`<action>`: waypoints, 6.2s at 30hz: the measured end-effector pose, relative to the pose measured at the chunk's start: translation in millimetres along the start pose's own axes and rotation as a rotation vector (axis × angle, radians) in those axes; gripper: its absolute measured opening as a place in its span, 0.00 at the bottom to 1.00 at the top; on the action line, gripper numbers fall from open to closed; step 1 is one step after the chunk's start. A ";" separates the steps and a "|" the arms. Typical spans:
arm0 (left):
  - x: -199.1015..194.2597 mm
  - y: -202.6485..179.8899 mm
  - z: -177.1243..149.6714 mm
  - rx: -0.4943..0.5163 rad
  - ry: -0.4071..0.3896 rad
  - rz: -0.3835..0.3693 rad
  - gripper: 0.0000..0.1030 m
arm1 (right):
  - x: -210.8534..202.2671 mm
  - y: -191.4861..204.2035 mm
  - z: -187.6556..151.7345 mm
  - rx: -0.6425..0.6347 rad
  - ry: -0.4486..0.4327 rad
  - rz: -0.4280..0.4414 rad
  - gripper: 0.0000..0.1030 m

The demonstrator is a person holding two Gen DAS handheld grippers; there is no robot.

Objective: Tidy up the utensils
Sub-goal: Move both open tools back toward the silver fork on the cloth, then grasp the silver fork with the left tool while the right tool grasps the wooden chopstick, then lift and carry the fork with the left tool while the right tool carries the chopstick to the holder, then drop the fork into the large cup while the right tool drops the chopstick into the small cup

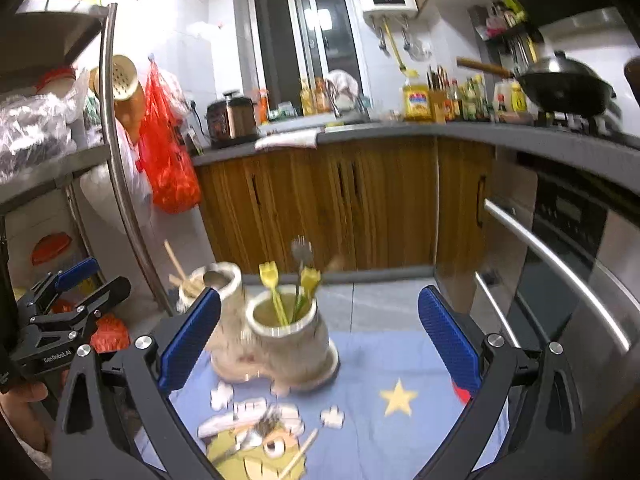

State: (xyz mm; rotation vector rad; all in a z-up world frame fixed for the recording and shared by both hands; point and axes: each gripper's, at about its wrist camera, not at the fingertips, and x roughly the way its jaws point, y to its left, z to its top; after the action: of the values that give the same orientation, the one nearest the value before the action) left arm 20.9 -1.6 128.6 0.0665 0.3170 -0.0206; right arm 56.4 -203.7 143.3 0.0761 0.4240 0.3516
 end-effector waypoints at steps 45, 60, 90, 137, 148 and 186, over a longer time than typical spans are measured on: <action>64.1 -67.9 -150.5 0.215 0.518 -0.313 0.15 | 79.5 -32.7 -126.3 0.058 0.415 -0.050 0.90; 59.5 -47.1 -142.6 0.130 0.489 -0.289 0.06 | 75.2 14.3 -138.0 -0.057 0.514 0.091 0.33; 42.1 -35.6 -130.5 0.097 0.442 -0.306 0.05 | 68.5 1.4 -135.3 0.044 0.493 0.068 0.05; 86.6 22.1 46.1 0.039 -0.014 -0.255 0.05 | 140.2 24.9 35.6 -0.006 -0.339 0.204 0.05; 96.9 28.9 27.3 0.022 0.034 -0.290 0.06 | 156.0 34.5 15.9 -0.088 -0.352 0.151 0.05; 107.7 29.7 -10.7 0.010 0.145 -0.293 0.21 | 141.2 -2.7 -21.1 0.029 -0.020 0.258 0.02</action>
State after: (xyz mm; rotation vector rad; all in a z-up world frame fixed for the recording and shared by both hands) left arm 120.8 27.7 86.7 0.0315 0.4697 -0.3089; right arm 168.7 -156.8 68.7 0.1632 0.3998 0.5986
